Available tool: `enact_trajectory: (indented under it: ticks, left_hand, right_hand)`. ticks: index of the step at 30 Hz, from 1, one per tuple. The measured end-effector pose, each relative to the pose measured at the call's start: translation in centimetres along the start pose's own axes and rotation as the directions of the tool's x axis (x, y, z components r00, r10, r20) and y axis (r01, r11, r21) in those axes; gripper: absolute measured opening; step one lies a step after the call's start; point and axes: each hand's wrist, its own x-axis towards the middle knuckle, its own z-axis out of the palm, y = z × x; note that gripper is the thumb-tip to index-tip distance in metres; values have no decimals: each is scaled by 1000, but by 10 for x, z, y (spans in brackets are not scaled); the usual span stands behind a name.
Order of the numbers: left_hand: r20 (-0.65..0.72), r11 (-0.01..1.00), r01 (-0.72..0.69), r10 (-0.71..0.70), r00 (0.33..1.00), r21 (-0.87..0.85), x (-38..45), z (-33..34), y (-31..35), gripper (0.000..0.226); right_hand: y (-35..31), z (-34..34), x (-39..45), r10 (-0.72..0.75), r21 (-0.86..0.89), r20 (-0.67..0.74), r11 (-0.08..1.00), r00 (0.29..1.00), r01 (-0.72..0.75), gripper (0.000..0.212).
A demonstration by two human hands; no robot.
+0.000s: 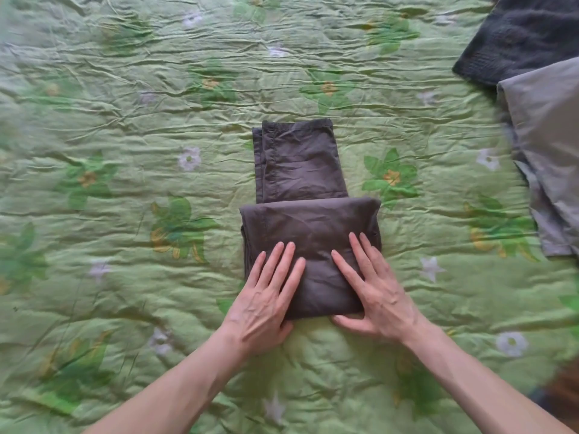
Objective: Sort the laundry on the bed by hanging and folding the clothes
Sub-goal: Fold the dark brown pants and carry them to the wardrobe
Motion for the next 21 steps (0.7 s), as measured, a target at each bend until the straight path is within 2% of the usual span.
enact_trajectory:
  ticks: [4,6,8,11,12,14,16,17,19,21]
  left_hand:
    - [111,988,152,-149,983,-16,10,-23,16,106]
    - [227,975,204,-180,957,-88,13,-35,24,106]
    - [296,955,239,-181,938,-174,12,-50,30,106]
    - [328,902,233,-111,938,-362,6,-80,33,99]
    - [323,875,226,-85,942,-429,3,-90,33,97]
    - [273,818,208,-65,960,-537,-3,-108,30,89]
    - [206,752,203,-91,974,-627,-11,-122,26,73]
    - [183,708,209,-114,977,-674,-15,-128,25,65]
    - [165,599,244,-185,969,-763,-23,-138,18,53]
    - [176,500,299,-277,944,-813,-32,-142,8,40]
  right_hand:
    - [11,-26,5,-35,73,131,997,991,26,117]
    - [8,-38,8,-21,107,169,994,985,2,117]
    - [6,-50,9,-3,154,166,988,986,-23,116]
    - [5,-67,0,56,263,109,961,992,-83,109]
    - [3,-71,-7,80,297,77,950,994,-99,102]
    - [-3,-78,-21,137,337,-43,934,990,-114,76]
    - [-11,-85,-33,184,364,-173,925,968,-111,43]
    - [-15,-88,-37,203,378,-206,919,957,-114,35]
    - [-22,-92,-43,262,430,-236,891,936,-141,29]
    - [-32,-95,-44,372,542,-233,817,899,-197,28]
